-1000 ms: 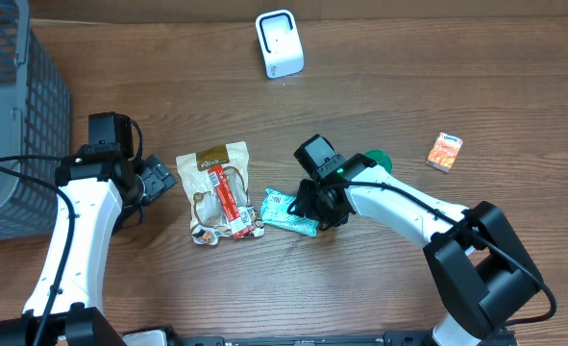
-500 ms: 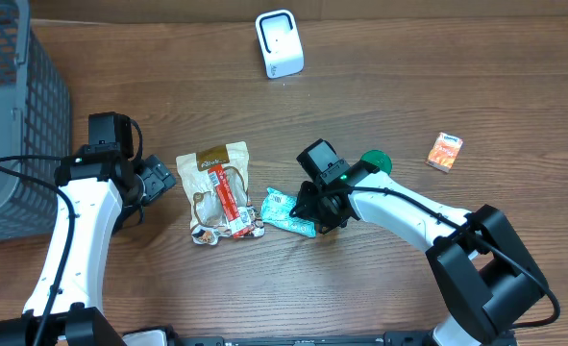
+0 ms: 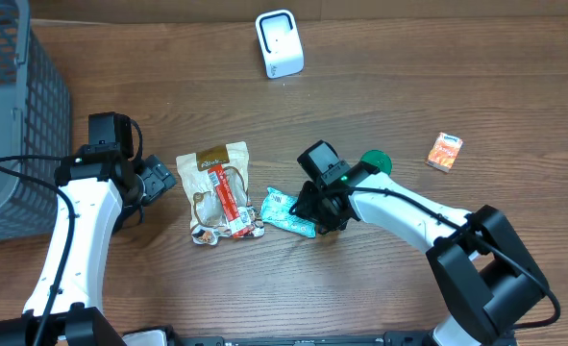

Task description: Scan the item barcode

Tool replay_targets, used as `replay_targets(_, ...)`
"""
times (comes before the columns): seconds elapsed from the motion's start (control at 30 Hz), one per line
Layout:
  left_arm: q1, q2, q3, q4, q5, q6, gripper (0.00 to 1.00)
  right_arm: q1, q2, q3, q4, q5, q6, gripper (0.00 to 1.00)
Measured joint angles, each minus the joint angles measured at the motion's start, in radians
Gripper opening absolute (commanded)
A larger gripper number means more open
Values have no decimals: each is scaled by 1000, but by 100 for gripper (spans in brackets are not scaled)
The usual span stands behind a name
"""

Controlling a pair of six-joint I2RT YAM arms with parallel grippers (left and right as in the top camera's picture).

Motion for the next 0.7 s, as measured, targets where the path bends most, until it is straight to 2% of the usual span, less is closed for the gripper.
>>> replay_targets(0.13,0,0,0,0,0,0,100,1,-15,-9,11,2,40,4)
replay_targets(0.3,0,0,0,0,0,0,100,1,-18,-11,10,2,41,4)
replay_targets(0.53,0,0,0,0,0,0,100,-34,-13,34,-79,6,-123,3)
replay_targets(0.7,0,0,0,0,0,0,100,-90,-4,101,-174,15,-175,3)
